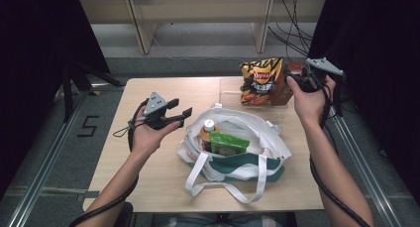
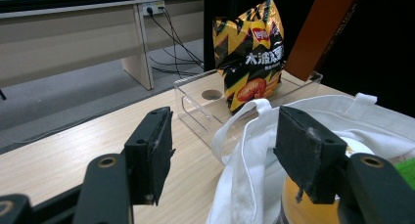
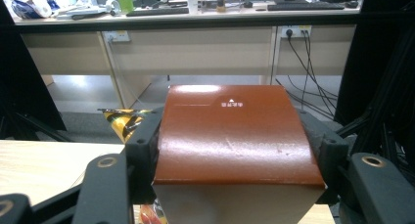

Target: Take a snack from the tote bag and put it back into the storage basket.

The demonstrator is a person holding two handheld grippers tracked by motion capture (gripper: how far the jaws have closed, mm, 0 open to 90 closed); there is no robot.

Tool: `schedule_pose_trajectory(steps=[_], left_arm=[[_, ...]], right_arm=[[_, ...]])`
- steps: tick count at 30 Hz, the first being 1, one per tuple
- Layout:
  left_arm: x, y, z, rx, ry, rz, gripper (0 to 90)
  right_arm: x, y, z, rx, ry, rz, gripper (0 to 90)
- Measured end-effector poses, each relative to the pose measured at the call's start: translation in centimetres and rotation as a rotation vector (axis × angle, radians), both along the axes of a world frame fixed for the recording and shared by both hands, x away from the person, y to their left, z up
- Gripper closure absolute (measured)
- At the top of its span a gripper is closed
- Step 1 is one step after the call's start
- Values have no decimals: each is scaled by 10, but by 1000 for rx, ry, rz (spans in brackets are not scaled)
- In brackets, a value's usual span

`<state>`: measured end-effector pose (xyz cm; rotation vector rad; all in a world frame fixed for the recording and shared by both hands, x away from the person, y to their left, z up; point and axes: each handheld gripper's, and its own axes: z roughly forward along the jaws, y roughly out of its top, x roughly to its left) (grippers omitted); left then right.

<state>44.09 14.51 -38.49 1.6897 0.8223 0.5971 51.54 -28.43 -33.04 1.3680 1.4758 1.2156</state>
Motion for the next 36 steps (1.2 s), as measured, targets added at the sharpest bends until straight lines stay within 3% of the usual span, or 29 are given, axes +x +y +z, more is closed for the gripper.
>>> schedule_pose_trajectory(steps=[10, 12, 18, 20, 22, 34, 36], left_arm=[[0, 0, -1, -3, 2, 0, 385], [0, 0, 0, -3, 2, 0, 385], [1, -1, -1, -1, 4, -2, 385], [1, -1, -1, 0, 4, -3, 385], [1, -1, -1, 0, 5, -3, 385], [1, -1, -1, 1, 4, -4, 385], [1, -1, -1, 1, 3, -4, 385]], right_arm=[[3, 2, -2, 12, 12, -9, 388], [4, 1, -3, -13, 5, -2, 388], [6, 3, -4, -4, 12, -6, 388], [7, 2, -5, -22, 14, 3, 388], [6, 4, -5, 1, 29, -10, 388], [9, 3, -10, -13, 33, -15, 388], [9, 4, -11, -5, 52, -18, 388]])
